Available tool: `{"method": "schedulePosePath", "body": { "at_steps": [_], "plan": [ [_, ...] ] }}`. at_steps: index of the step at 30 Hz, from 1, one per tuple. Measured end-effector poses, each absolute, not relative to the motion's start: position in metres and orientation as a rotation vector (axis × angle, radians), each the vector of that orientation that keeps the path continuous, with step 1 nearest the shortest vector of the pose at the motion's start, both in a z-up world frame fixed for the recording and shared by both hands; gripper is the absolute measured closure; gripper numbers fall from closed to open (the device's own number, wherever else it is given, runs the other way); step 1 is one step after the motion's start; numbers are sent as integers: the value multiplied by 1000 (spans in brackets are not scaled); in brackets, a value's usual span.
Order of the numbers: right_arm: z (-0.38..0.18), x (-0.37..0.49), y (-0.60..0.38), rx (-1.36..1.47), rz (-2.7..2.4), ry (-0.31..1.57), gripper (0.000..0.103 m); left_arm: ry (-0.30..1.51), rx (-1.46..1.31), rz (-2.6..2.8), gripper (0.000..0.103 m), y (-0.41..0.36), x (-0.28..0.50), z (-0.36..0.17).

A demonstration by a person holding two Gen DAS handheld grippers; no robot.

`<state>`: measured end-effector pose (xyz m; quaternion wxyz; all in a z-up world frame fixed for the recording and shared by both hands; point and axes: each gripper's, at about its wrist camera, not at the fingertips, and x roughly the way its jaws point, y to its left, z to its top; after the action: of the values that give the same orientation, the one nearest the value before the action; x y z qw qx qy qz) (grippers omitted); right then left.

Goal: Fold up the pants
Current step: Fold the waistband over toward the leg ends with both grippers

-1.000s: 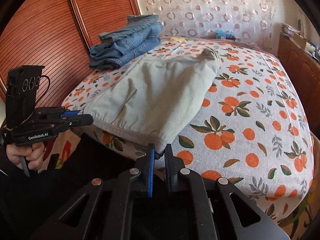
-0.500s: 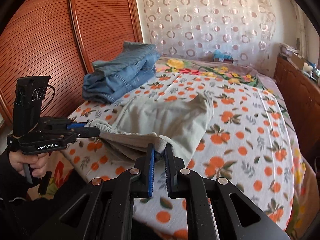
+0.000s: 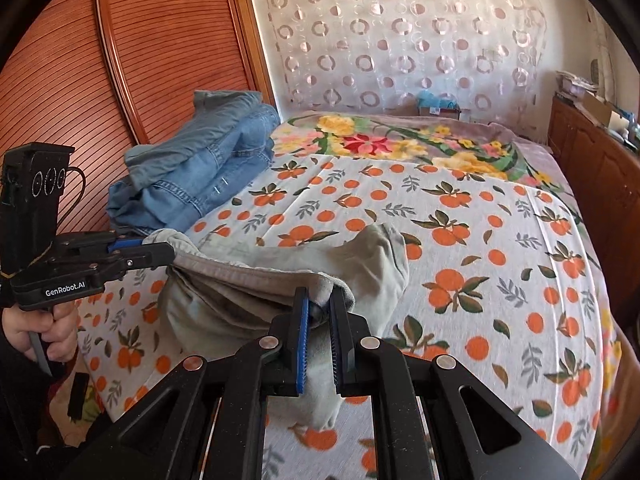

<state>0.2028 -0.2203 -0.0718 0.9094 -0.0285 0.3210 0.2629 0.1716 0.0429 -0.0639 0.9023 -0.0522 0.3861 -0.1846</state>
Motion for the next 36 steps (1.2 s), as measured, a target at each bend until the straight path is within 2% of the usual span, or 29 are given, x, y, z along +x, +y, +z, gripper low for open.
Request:
{"method": "schedulePosePath", "body": {
  "at_steps": [7, 20, 26, 29, 32, 34, 36],
  "plan": [
    [-81, 244, -213, -88, 562, 703, 94, 832, -119, -379, 87, 46, 200, -78],
    [-91, 283, -207, -101, 584, 701, 94, 821, -88, -366, 87, 46, 222, -72],
    [-87, 282, -208, -113, 583, 705, 93, 833, -108, -363, 81, 50, 226, -70],
    [-83, 280, -211, -96, 586, 699, 87, 828, -103, -361, 80, 49, 224, -67],
    [-79, 278, -217, -99, 552, 681, 83, 815, -98, -363, 71, 49, 222, -63],
    [-78, 277, -222, -96, 536, 679, 82, 806, -103, -366, 57, 50, 220, -61],
    [-78, 275, -226, -90, 541, 684, 82, 803, -106, -365, 55, 51, 218, -60]
  ]
}}
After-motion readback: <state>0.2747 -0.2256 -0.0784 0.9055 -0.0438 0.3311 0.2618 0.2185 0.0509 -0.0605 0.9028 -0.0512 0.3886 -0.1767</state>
